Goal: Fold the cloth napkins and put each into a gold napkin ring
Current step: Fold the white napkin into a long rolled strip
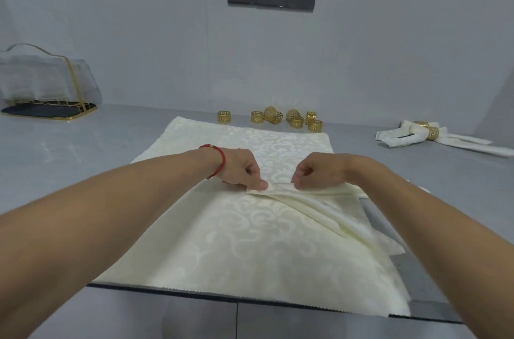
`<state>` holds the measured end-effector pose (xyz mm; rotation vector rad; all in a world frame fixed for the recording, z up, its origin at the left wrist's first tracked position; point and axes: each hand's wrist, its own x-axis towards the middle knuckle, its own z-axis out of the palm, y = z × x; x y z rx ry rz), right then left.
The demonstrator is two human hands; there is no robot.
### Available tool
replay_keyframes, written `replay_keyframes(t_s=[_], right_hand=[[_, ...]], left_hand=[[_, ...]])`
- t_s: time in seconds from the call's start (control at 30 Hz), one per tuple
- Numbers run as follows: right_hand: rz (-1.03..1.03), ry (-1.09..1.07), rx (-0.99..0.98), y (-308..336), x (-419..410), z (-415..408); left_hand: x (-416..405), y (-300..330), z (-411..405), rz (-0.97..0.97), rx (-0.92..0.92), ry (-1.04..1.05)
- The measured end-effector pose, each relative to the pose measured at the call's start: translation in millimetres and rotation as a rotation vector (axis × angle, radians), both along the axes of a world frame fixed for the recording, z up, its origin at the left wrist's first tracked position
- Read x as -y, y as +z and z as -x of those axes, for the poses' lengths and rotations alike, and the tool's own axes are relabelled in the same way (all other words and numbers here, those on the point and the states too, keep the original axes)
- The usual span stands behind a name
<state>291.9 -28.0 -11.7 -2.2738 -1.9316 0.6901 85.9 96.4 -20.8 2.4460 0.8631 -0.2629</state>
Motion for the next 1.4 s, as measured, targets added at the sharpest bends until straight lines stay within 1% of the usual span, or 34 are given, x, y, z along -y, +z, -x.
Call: replay_keyframes(t_s=[0.03, 0.1, 0.2, 0.33, 0.43, 0.5, 0.57, 0.6, 0.63, 0.67, 0.73, 0.77, 0.8, 0.83, 0.9, 0.97, 1.13, 1.3, 1.4], right_hand=[[0.047, -0.022, 0.080, 1, -3, -1], [0.103, -0.053, 0.172, 2, -8, -4], [0.195, -0.097, 0.239, 8, -9, -5], [0.245, -0.108, 0.359, 11, -9, 5], [0.246, -0.085, 0.525, 16, -9, 27], [0.197, -0.024, 0.664, 18, -10, 44], [0.166, 0.031, 0.724, 16, -13, 54], [0.183, 0.034, 0.703, 18, -13, 53], [0.221, 0.010, 0.604, 21, -12, 51], [0.270, -0.046, 0.418, 28, -10, 46], [0.352, -0.162, -0.042, 42, -7, 32], [0.378, -0.179, -0.203, 48, -3, 26], [0.387, -0.156, -0.290, 52, 1, 19], [0.381, -0.110, -0.313, 52, 5, 13], [0.332, -0.021, -0.289, 48, 11, 7], [0.259, 0.013, -0.268, 40, 13, 4], [0.107, 0.054, -0.053, 25, 2, 2], [0.058, 0.071, -0.017, 13, -9, 3], [0.059, 0.104, 0.029, 14, -13, 5]], left_hand=[[1, 0, -1, -0.008, -0.007, 0.020], [4, -2, -6, -0.027, -0.021, 0.068], [12, -5, -15, -0.084, -0.010, 0.119], [18, -7, -20, -0.132, -0.006, 0.158], [19, -8, -21, -0.132, -0.016, 0.188], [20, -7, -21, -0.138, -0.022, 0.194], [22, -6, -21, -0.149, -0.030, 0.191], [22, -6, -21, -0.154, -0.034, 0.191], [23, -7, -21, -0.155, -0.036, 0.190], [24, -6, -20, -0.157, -0.034, 0.189], [24, -5, -19, -0.156, -0.036, 0.183], [25, -4, -18, -0.153, -0.043, 0.179], [26, -2, -17, -0.151, -0.053, 0.174], [26, -1, -17, -0.151, -0.067, 0.166], [27, 4, -17, -0.160, -0.098, 0.145], [25, 7, -16, -0.161, -0.126, 0.126], [19, 11, -16, -0.034, -0.116, 0.125], [8, 11, -12, 0.052, -0.083, 0.090], [6, 13, -10, 0.032, -0.057, 0.033]])
